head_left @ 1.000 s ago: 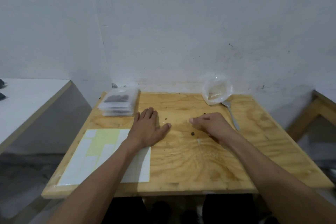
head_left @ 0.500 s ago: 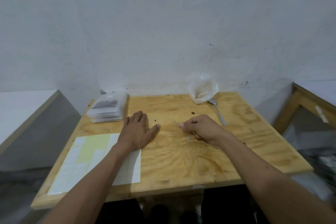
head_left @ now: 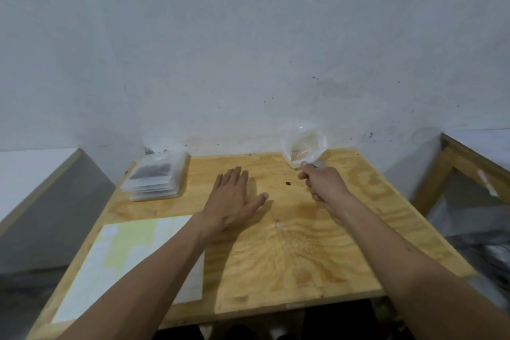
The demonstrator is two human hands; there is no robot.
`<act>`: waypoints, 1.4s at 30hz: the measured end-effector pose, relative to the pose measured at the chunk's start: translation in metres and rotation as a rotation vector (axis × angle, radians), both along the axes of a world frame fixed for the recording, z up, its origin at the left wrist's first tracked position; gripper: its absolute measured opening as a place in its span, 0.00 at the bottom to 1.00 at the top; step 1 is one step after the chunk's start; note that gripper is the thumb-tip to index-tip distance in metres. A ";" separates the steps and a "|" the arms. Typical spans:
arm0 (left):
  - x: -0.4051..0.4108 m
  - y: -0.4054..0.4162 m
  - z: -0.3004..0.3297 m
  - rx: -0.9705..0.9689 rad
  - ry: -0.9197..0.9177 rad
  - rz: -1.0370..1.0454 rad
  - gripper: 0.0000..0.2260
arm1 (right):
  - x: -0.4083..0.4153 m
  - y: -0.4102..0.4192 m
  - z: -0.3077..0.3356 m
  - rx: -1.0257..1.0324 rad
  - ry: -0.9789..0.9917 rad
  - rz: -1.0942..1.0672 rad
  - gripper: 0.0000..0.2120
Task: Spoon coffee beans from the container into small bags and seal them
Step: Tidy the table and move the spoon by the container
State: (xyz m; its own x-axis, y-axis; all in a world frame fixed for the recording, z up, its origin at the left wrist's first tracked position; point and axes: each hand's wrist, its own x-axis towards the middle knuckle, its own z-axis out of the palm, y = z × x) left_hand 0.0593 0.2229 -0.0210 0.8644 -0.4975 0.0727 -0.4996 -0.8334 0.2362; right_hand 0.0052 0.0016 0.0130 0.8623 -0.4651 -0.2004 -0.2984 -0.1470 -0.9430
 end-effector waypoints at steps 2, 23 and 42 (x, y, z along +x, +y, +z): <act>0.005 -0.018 0.002 0.012 0.046 -0.029 0.40 | 0.005 0.000 -0.005 -0.366 -0.057 0.045 0.19; 0.008 -0.032 -0.023 0.058 0.088 -0.065 0.38 | 0.033 0.001 -0.034 -0.534 -0.124 0.194 0.11; 0.008 -0.031 -0.023 0.045 0.084 -0.074 0.38 | 0.034 0.006 -0.021 0.161 -0.115 0.050 0.04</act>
